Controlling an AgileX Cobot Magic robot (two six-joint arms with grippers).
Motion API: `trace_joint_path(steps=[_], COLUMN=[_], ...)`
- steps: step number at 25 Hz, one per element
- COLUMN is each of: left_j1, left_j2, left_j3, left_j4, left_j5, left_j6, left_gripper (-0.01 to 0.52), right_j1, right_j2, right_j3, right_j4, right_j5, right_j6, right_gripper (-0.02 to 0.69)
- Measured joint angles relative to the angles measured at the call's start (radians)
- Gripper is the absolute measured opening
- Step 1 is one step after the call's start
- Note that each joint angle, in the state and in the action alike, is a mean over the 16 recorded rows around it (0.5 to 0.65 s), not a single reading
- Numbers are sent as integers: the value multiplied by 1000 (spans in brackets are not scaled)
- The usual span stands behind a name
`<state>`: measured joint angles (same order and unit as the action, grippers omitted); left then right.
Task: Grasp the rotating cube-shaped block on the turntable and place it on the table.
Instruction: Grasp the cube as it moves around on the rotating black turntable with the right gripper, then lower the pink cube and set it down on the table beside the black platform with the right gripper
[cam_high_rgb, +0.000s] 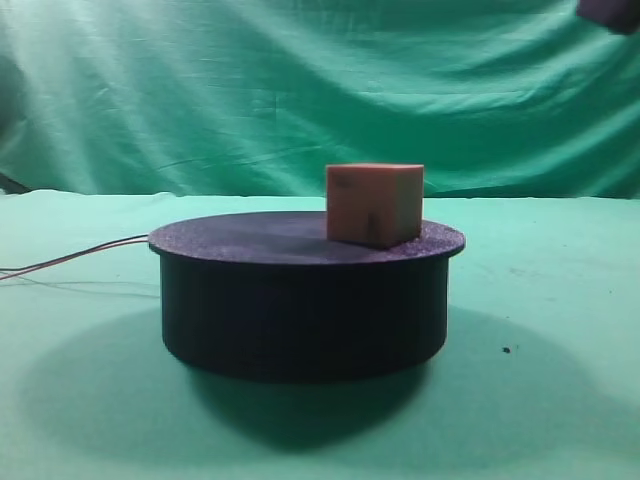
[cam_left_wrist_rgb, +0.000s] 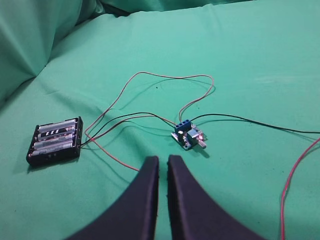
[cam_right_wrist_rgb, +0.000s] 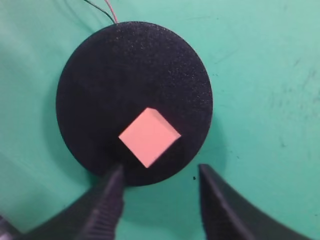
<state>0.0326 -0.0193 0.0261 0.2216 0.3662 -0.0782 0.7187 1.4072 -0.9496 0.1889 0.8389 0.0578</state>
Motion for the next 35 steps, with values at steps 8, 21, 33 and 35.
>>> trace_joint_path(steps=[8, 21, 33, 35], left_j1=[0, 0, 0, 0], left_j2=[0, 0, 0, 0], left_j3=[0, 0, 0, 0], left_j4=[0, 0, 0, 0], left_j5=[0, 0, 0, 0], left_j6=[0, 0, 0, 0], left_gripper=[0, 0, 0, 0], right_j1=[14, -51, -195, -202], right_j2=[170, 166, 58, 67], right_j3=[-94, -131, 90, 135], right_j4=[14, -67, -104, -94], right_j5=[-6, -35, -78, -110], right_j6=[-22, -2, 45, 43], right_gripper=[481, 245, 243, 260])
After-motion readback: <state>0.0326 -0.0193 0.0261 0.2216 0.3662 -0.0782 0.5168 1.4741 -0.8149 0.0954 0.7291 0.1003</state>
